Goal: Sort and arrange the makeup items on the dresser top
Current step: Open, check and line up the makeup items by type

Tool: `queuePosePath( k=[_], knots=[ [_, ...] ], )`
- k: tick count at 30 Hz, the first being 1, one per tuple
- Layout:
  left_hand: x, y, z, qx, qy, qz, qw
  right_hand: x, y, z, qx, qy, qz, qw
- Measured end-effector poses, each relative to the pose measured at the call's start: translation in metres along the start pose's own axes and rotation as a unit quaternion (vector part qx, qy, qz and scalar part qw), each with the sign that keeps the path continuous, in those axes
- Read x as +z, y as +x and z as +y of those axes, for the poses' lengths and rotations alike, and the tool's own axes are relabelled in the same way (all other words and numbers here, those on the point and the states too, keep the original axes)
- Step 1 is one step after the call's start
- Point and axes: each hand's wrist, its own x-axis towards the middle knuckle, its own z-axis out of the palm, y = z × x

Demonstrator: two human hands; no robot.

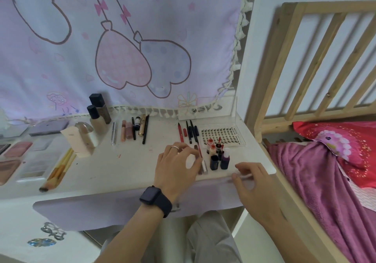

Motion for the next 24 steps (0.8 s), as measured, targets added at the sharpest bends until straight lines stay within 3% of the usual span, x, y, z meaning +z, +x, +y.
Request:
queuePosePath(
  k=[3, 8, 12, 16, 24],
  knots=[
    [-0.017, -0.007, -0.033, -0.046, 0.001, 0.023, 0.999, 0.006, -0.015, -0.020, -0.036, 0.014, 0.007, 0.999],
    [-0.040, -0.015, -0.092, -0.132, 0.080, -0.010, 0.988, 0.038, -0.014, -0.061, -0.103, 0.020, -0.099, 0.990],
    [-0.053, -0.019, -0.127, -0.157, 0.135, 0.000, 0.978, 0.081, 0.010, -0.089, -0.143, -0.047, -0.194, 0.969],
    [-0.058, -0.020, -0.152, -0.198, 0.153, 0.001, 0.968, 0.131, 0.049, -0.118, -0.121, -0.089, -0.232, 0.961],
    [-0.051, -0.021, -0.162, -0.213, 0.155, 0.008, 0.965, 0.217, 0.118, -0.153, -0.049, -0.250, -0.230, 0.939]
  ],
)
